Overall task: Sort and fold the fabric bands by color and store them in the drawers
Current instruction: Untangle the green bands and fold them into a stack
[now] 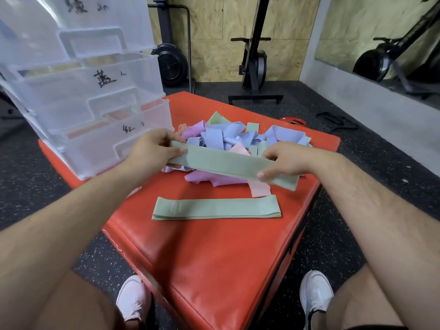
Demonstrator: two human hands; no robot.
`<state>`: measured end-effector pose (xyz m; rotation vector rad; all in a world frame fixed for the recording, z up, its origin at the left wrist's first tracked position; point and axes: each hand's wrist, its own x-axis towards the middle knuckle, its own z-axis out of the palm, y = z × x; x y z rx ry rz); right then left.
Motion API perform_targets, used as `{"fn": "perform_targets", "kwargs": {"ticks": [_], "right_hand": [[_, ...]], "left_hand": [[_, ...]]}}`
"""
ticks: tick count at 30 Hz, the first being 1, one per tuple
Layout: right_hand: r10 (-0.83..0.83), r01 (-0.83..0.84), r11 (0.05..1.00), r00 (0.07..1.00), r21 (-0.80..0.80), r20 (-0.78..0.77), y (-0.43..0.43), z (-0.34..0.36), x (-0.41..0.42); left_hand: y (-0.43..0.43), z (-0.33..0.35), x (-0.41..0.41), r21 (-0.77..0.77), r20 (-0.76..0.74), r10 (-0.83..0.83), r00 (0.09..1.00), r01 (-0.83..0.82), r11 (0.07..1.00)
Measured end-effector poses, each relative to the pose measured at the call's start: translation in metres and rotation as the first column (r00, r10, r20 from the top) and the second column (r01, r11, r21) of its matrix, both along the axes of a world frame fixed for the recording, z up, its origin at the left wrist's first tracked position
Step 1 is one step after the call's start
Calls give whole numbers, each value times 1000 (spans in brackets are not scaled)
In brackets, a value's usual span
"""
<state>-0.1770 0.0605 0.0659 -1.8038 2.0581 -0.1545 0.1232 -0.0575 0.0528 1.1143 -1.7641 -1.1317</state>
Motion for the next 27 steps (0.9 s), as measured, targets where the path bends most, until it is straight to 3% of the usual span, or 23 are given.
{"fn": "perform_targets", "kwargs": {"ticks": [4, 10, 12, 15, 20, 27], "right_hand": [[-18, 18, 1000, 997, -8, 69, 12, -3, -9], [-2, 2, 1000, 970, -3, 245, 21, -19, -3], [-3, 1, 1000, 965, 7, 261, 21, -28, 2], [19, -22, 1000, 982, 15, 186, 20, -41, 11], [43, -43, 999, 999, -20, 12, 20, -52, 15], [29, -29, 1000, 999, 2, -44, 22, -52, 9]], "left_hand": [[4, -6, 20, 4, 25, 24, 999, -24, 1000], [5, -30, 49, -40, 249, 5, 969, 5, 999], [6, -38, 54, -130, 412, -9, 911, 69, 989], [11, -48, 56, -195, 614, -11, 789, 165, 967], [15, -61, 53, -209, 680, -27, 733, 229, 951], [15, -71, 51, -222, 773, -29, 633, 314, 923]]}}
